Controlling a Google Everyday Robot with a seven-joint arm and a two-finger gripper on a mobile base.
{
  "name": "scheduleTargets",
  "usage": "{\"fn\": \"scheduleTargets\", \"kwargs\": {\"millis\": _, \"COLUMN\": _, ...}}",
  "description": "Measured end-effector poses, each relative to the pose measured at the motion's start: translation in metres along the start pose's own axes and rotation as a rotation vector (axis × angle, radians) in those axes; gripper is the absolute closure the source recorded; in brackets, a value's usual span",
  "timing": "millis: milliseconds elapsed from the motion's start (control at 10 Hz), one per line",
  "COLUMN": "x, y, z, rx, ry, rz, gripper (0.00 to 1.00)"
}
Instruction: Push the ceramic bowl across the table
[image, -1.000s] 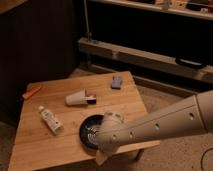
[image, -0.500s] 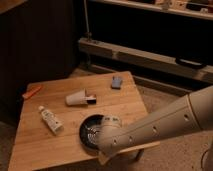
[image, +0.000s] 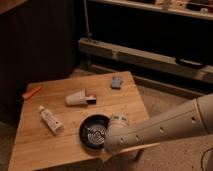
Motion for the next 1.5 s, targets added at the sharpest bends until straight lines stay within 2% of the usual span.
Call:
{"fn": "scheduleTargets", "kwargs": {"millis": 300, "x": -0.007, "y": -0.008, "z": 0.006, "rx": -0.005, "ry": -0.032, "rz": -0.012, "gripper": 0.26}}
{"fn": "scheduleTargets", "kwargs": {"millis": 500, "x": -0.013, "y": -0.024, "z": 0.002, "rx": -0.005, "ry": -0.071, "rz": 0.000, "gripper": 0.26}}
{"fn": "scheduleTargets", "kwargs": {"millis": 700, "x": -0.016, "y": -0.027, "z": -0.001, "rx": -0.014, "ry": -0.100, "rz": 0.008, "gripper": 0.26}}
{"fn": "scheduleTargets", "kwargs": {"millis": 900, "x": -0.019, "y": -0.027, "z": 0.001, "rx": -0.040, "ry": -0.135, "rz": 0.001, "gripper": 0.26}}
{"fn": "scheduleTargets", "kwargs": {"millis": 1200, "x": -0.019, "y": -0.030, "z": 0.002, "rx": -0.104, "ry": -0.169, "rz": -0.006, "gripper": 0.26}}
{"fn": "scheduleTargets", "kwargs": {"millis": 1500, "x": -0.024, "y": -0.026, "z": 0.001, "rx": -0.129, "ry": -0.183, "rz": -0.035, "gripper": 0.26}}
